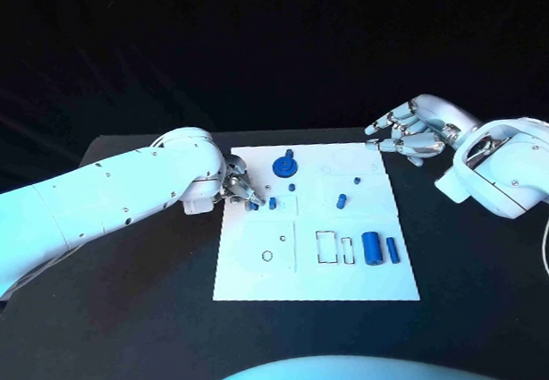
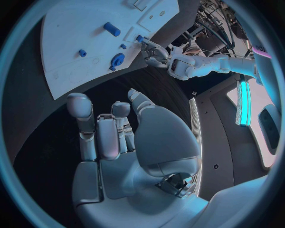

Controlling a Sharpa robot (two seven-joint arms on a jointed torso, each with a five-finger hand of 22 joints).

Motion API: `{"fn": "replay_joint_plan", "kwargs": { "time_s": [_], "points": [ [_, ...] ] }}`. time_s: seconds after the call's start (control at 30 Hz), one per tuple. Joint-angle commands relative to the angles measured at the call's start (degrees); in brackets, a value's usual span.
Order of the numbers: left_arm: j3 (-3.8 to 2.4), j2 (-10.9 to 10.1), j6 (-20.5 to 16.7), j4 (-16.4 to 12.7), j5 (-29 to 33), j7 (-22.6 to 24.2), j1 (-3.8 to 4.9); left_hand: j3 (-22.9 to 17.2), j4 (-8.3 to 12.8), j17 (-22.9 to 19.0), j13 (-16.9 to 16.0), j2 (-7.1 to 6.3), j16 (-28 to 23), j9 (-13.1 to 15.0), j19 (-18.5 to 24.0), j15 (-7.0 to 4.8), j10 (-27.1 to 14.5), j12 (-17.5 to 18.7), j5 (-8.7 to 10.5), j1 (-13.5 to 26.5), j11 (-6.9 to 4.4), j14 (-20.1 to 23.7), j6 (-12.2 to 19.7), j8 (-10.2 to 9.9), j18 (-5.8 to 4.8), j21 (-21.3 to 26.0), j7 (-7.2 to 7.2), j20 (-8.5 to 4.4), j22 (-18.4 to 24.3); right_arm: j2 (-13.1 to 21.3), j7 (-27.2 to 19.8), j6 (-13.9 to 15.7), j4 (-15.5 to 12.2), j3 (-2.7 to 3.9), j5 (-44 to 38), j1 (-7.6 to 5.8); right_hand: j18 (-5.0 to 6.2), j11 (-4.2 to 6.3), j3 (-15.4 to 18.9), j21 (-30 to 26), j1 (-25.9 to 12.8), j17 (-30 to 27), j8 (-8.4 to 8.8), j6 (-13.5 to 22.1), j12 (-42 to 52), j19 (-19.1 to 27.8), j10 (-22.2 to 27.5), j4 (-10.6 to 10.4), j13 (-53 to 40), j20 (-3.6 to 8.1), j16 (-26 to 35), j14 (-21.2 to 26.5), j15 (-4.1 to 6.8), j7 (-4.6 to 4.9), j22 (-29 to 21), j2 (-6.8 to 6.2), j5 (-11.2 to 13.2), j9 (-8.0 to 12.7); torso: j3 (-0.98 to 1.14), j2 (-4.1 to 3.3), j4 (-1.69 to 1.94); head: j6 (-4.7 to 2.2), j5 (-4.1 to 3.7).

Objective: Assemble the parts on the task board

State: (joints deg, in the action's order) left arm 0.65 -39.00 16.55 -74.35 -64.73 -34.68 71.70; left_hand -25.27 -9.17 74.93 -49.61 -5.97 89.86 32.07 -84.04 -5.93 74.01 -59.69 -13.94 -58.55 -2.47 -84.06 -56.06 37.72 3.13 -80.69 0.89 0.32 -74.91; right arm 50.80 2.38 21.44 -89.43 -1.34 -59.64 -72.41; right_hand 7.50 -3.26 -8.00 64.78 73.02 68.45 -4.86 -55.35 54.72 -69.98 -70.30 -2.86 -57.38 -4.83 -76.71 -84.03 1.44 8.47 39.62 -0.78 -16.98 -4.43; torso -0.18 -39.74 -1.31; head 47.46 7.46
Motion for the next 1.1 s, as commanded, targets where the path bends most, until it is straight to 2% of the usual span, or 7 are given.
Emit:
{"fn": "replay_joint_plan", "kwargs": {
  "time_s": [0.03, 0.4, 1.1],
  "points": [
    [0.27, 0.07, -0.39, 0.56, -0.86, -1.44, -0.32, 0.07, -0.28, 15.07, -0.02, -0.06, 0.14, -0.01, -2.98, 0.02, -0.35, 0.14, 0.21, 0.49, -0.16, -5.94, 0.68, -0.38, -0.71, -0.04, 0.38, -0.02, -6.48, -0.01, -0.17, -0.52, -0.06, 0.01, -0.32, 0.03, 1.16, 0.04, -0.1, -0.27, 0.34, -0.06, -0.22, 0.29, -0.15, -0.4, 0.28, -0.28, 0.05, 0.08, 0.39, -1.74, -0.12, 0.02, -0.05, -0.07, -0.31, -0.01, -0.03, 0.0, 0.0, 0.05, 0.0],
    [0.24, 0.42, -0.63, 0.9, -0.85, -1.43, -0.29, 0.41, -0.82, 15.07, -0.3, 0.12, 0.14, 0.08, -3.04, -0.03, 0.0, -0.08, 0.2, 0.81, -0.23, -5.94, 0.32, -0.23, -0.74, -0.19, 0.29, -0.03, -6.64, -0.08, -0.19, -0.58, 0.01, 0.01, -0.31, 0.03, 1.16, 0.04, -0.1, -0.27, 0.34, -0.06, -0.22, 0.29, -0.15, -0.4, 0.28, -0.28, 0.05, 0.08, 0.39, -1.74, -0.12, 0.02, -0.05, -0.07, -0.31, -0.01, -0.02, 0.0, -0.02, 0.08, -0.04],
    [0.24, 1.11, 1.66, 2.4, -0.66, -1.64, -0.12, 1.48, -1.81, 15.07, -0.54, 0.32, 0.14, 0.19, -3.13, -0.11, 0.54, -0.29, 0.29, 1.44, -0.29, -5.94, -0.1, -0.15, -0.79, -0.39, 0.2, -0.07, -6.89, -0.05, -0.11, -0.87, -0.02, 0.01, -0.31, 0.03, 1.16, 0.04, -0.1, -0.27, 0.34, -0.06, -0.22, 0.29, -0.15, -0.4, 0.28, -0.28, 0.05, 0.08, 0.39, -1.74, -0.12, 0.02, -0.05, -0.07, -0.31, -0.01, -0.04, 0.02, 0.0, 0.18, -0.12]
  ]
}}
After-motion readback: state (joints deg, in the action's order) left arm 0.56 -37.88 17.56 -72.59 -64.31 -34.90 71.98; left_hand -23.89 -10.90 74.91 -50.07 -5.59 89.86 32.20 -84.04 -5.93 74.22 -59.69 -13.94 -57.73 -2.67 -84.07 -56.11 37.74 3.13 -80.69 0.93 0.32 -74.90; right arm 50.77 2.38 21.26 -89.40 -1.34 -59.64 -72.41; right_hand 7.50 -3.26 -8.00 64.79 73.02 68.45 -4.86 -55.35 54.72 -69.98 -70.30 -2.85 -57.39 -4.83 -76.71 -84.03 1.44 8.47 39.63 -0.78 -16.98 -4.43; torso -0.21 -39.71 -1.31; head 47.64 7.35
